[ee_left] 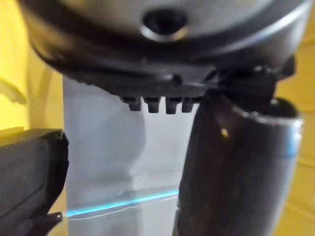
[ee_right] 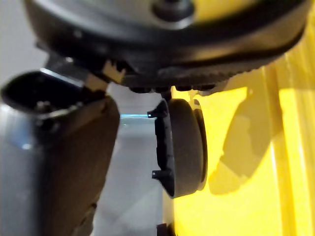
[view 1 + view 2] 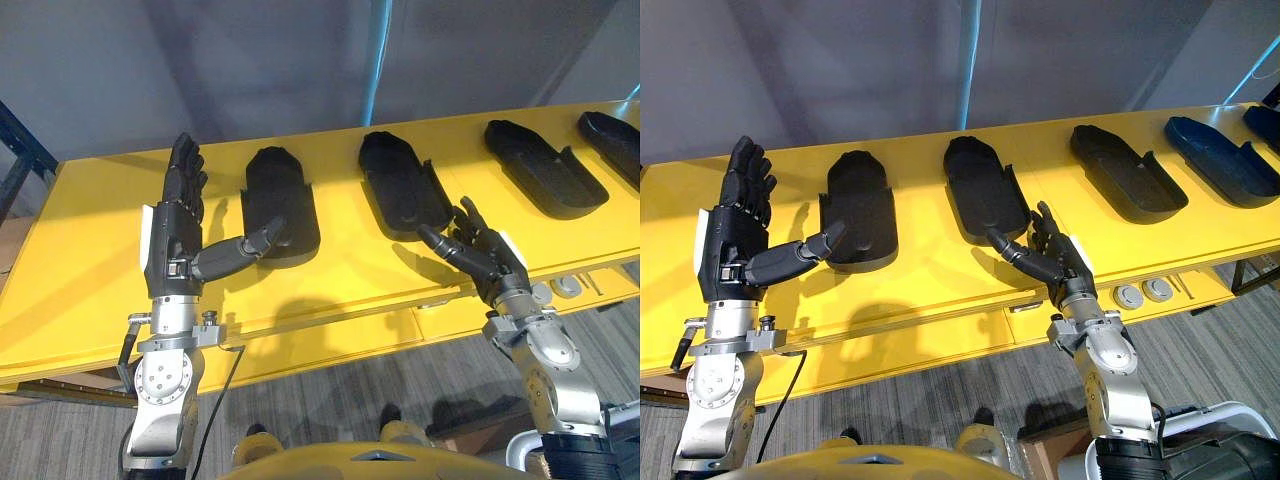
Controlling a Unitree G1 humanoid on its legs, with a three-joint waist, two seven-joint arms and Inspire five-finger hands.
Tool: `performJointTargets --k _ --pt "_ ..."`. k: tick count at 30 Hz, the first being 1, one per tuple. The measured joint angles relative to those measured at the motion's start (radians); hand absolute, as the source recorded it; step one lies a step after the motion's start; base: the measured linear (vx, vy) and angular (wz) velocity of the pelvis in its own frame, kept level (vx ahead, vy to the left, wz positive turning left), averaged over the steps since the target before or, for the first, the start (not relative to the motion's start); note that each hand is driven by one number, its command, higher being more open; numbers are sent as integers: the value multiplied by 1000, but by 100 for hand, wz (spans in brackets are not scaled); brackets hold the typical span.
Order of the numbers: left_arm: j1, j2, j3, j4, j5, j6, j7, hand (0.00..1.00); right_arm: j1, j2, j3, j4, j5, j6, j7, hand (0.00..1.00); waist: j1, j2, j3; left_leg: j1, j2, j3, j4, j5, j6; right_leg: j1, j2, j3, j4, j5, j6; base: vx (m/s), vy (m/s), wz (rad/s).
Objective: Walk over and take three plastic housings, then place them on the shelf
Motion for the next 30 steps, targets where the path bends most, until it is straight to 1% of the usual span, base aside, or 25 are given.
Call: performJointTargets --k 7,10,13,15,17,19,20,22,24,27,28,30 --pt "0 0 0 0 0 0 0 100 5 0 12 -10 -2 0 2 100 0 2 -1 1 1 0 -6 4 -1 -1 2 -1 -1 0 0 0 0 0" --pt "1 0 0 0 0 0 0 100 5 0 16 -11 -15 -1 -12 100 0 3 -3 1 1 1 -7 4 -1 -1 2 0 -2 0 0 0 0 0" --pt "8 0 0 0 0 0 -1 100 12 0 31 -31 -111 -9 -67 100 0 8 -13 1 0 4 -12 5 -2 -2 3 0 -9 1 1 0 0 0" --pt "12 0 0 0 0 0 -5 100 24 0 31 -45 -141 -16 -114 100 2 13 -18 2 -1 8 -24 10 -4 -4 5 0 -16 4 2 6 -1 -2" --pt "26 -2 -1 0 0 0 -5 100 24 1 26 -52 -186 -27 -196 100 4 15 -19 4 2 17 -30 11 -6 -12 8 12 -16 5 2 16 -5 -9" --pt "38 -8 -2 0 1 0 1 100 26 18 -1 -72 -198 -33 -261 100 4 15 -19 19 2 38 -41 11 -7 -18 12 29 -17 7 0 22 2 -29" --pt "39 -16 -2 0 3 -1 10 100 33 47 -35 -108 -199 -45 -305 100 2 15 -19 24 2 55 -41 10 -8 -26 13 48 -17 9 1 26 9 -40" --pt "39 -28 -4 0 6 -1 25 100 46 86 -77 -159 -199 -70 -354 100 -9 16 -18 38 1 77 -41 4 -11 -29 15 69 -17 11 2 22 14 -40" --pt "39 -34 -11 -1 5 -8 39 100 98 129 -137 -230 -199 -129 -404 100 -21 17 -19 63 1 112 -40 -10 -13 -29 19 101 -17 11 2 24 25 -45" --pt "39 -40 -26 -14 -13 -39 47 100 184 196 -202 -276 -195 -231 -448 100 -62 18 -20 86 0 154 -38 -27 -14 -34 22 140 -18 12 4 15 32 -38" --pt "39 -40 -37 -18 -28 -50 44 100 200 211 -210 -276 -194 -245 -453 100 -66 20 -21 89 0 163 -37 -30 -12 -37 23 149 -18 12 5 11 21 -37" --pt "34 -41 -92 -59 -71 -87 31 100 273 274 -219 -276 -195 -277 -482 100 -95 26 -22 93 1 187 -37 -34 -15 -50 27 171 -20 15 8 8 10 -29"
